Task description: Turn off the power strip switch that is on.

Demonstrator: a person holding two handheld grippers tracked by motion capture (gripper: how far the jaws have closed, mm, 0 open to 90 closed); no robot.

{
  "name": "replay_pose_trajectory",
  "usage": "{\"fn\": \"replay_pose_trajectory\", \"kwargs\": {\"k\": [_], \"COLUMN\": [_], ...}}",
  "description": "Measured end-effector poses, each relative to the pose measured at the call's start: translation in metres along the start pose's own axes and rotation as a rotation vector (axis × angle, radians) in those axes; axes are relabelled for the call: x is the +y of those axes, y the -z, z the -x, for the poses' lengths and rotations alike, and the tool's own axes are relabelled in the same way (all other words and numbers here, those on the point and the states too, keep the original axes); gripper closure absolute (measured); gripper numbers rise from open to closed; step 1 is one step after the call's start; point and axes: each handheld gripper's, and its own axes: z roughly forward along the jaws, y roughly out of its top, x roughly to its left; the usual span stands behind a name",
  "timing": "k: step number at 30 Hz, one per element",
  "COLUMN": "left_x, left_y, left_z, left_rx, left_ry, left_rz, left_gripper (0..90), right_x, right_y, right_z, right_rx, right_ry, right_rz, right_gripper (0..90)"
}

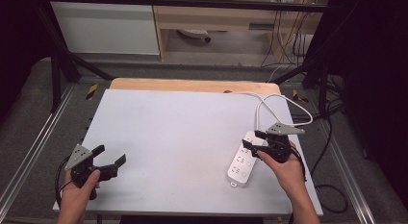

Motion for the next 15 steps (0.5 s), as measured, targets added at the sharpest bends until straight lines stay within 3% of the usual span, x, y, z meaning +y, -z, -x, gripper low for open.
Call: {"fn": "replay_pose_trajectory", "kwargs": {"k": [15], "left_x": [0.0004], "left_y": [0.0009], "left_z": [0.0001], "left_rx": [0.005], "left_ry": [-0.002], "left_rz": [0.002], "left_gripper": [5.9], "right_x": [-0.0055], "right_y": [-0.0039], "right_z": [-0.0062], "right_rx": [0.038], "right_ry": [0.031], "right_rz": [-0.037], "right_gripper": [54.1]}}
